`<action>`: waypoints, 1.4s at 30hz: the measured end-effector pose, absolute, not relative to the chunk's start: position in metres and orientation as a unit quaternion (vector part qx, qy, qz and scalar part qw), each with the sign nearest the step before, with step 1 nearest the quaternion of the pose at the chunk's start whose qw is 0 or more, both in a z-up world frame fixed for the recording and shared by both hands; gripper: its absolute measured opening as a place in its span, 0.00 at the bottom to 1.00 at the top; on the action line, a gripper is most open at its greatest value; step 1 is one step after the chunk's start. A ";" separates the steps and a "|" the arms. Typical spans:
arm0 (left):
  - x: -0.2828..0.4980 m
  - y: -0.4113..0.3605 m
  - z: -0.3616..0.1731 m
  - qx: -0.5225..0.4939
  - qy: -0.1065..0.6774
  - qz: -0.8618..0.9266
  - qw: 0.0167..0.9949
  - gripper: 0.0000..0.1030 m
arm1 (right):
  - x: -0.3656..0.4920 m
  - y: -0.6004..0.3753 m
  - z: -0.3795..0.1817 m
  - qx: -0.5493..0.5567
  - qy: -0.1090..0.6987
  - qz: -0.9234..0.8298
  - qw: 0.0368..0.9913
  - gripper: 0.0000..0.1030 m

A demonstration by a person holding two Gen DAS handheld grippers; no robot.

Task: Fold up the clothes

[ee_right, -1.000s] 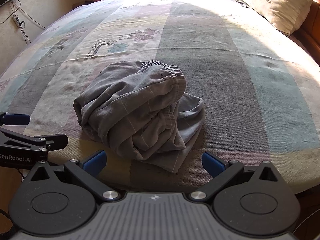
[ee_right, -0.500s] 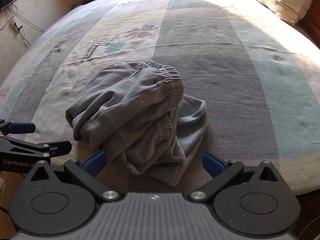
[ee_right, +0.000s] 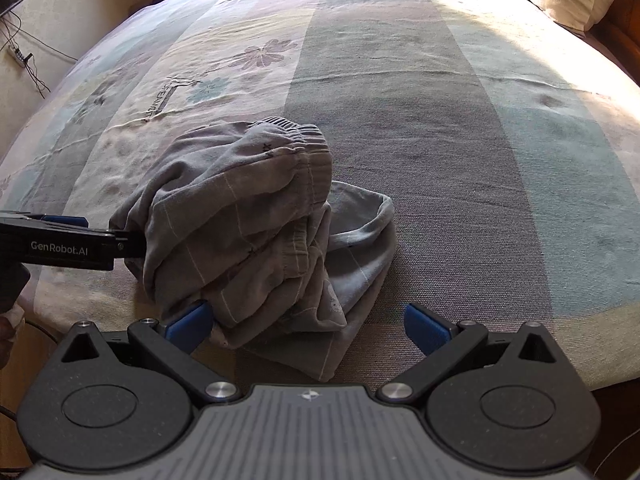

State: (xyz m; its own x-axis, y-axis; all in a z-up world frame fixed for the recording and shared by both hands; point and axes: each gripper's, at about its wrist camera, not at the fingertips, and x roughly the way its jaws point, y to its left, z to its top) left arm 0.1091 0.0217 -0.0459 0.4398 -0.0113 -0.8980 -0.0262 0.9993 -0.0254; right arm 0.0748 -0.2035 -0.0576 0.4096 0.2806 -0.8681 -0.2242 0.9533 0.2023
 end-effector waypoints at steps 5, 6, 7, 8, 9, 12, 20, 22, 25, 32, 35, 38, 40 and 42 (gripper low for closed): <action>0.111 0.030 -0.042 -0.014 0.523 0.015 0.852 1.00 | 0.077 -0.187 -0.060 0.007 0.540 0.183 0.822 1.00; 0.110 0.030 -0.041 -0.013 0.521 0.017 0.853 1.00 | 0.077 -0.184 -0.060 0.006 0.541 0.188 0.820 1.00; 0.109 0.031 -0.041 -0.011 0.520 0.018 0.854 1.00 | 0.077 -0.181 -0.059 0.003 0.541 0.192 0.819 1.00; 0.108 0.033 -0.040 -0.011 0.519 0.020 0.854 1.00 | 0.077 -0.177 -0.059 -0.001 0.541 0.197 0.818 1.00; 0.107 0.035 -0.040 -0.013 0.518 0.021 0.855 1.00 | 0.076 -0.173 -0.058 -0.005 0.540 0.201 0.817 1.00; 0.105 0.041 -0.039 -0.020 0.517 0.022 0.856 1.00 | 0.074 -0.160 -0.054 -0.020 0.537 0.215 0.816 1.00; 0.093 0.061 -0.042 -0.036 0.513 0.033 0.857 1.00 | 0.072 -0.127 -0.045 -0.055 0.527 0.241 0.813 1.00; 0.090 0.067 -0.043 -0.041 0.513 0.037 0.857 1.00 | 0.072 -0.117 -0.045 -0.065 0.526 0.249 0.810 1.00; 0.086 0.076 -0.046 -0.021 0.512 0.072 0.856 1.00 | 0.073 -0.103 -0.047 -0.078 0.529 0.263 0.803 1.00; 0.067 0.099 -0.034 -0.053 0.485 0.075 0.870 0.99 | 0.074 -0.075 -0.052 -0.124 0.523 0.262 0.801 1.00; 0.063 0.094 -0.029 -0.042 0.477 0.072 0.875 0.99 | 0.078 -0.077 -0.051 -0.139 0.508 0.248 0.813 1.00; 0.062 0.085 -0.024 -0.033 0.473 0.063 0.878 0.99 | 0.086 -0.089 -0.048 -0.149 0.491 0.214 0.832 1.00; 0.062 0.076 -0.020 -0.029 0.469 0.052 0.881 0.99 | 0.092 -0.098 -0.043 -0.153 0.476 0.193 0.844 1.00; 0.062 0.066 -0.016 -0.023 0.464 0.042 0.885 0.99 | 0.097 -0.108 -0.038 -0.149 0.467 0.183 0.852 1.00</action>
